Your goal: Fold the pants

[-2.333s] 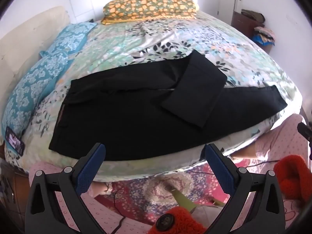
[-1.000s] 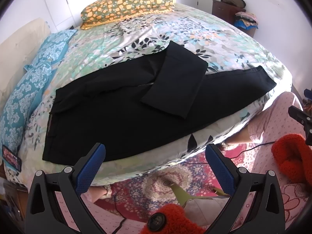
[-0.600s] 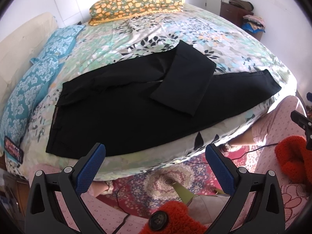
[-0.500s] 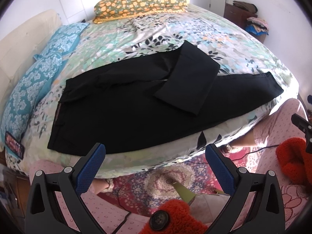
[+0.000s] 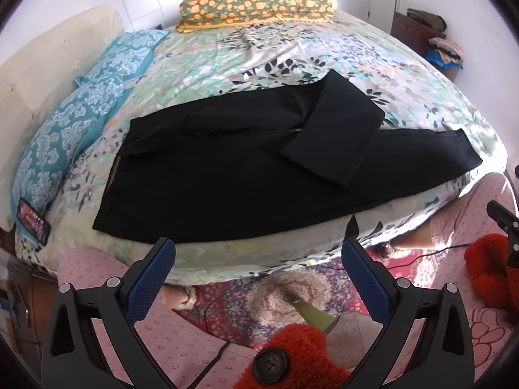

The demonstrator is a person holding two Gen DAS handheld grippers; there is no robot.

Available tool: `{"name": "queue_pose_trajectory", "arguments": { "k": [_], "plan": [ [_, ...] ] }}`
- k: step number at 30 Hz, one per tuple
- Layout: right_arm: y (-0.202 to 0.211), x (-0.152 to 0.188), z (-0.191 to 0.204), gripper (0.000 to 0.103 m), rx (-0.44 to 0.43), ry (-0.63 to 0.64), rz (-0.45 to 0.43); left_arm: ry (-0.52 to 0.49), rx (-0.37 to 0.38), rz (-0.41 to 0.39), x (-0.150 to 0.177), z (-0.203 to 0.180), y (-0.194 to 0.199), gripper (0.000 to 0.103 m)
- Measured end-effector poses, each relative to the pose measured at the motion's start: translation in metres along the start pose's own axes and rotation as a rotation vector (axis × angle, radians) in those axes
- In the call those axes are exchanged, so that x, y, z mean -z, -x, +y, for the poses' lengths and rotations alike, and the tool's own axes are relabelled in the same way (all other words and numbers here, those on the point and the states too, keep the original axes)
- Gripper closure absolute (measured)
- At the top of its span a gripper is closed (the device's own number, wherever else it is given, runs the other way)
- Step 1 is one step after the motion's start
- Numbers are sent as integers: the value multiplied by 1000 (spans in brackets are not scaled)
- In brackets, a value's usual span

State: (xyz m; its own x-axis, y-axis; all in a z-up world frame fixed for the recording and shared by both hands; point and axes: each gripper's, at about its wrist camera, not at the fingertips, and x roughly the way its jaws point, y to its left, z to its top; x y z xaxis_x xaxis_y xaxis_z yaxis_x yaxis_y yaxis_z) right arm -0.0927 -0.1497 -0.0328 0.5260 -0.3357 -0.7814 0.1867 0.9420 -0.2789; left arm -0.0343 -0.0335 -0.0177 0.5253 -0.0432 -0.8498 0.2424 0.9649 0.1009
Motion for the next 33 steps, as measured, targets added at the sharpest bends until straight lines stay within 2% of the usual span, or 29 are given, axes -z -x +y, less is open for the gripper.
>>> {"name": "queue_pose_trajectory", "arguments": {
  "k": [16, 33],
  "plan": [
    [-1, 1, 11, 0, -6, 58, 0, 48, -19, -4, 1, 10, 0, 1],
    [-5, 2, 16, 0, -22, 76, 15, 50, -17, 0, 2, 11, -2, 1]
  ]
}}
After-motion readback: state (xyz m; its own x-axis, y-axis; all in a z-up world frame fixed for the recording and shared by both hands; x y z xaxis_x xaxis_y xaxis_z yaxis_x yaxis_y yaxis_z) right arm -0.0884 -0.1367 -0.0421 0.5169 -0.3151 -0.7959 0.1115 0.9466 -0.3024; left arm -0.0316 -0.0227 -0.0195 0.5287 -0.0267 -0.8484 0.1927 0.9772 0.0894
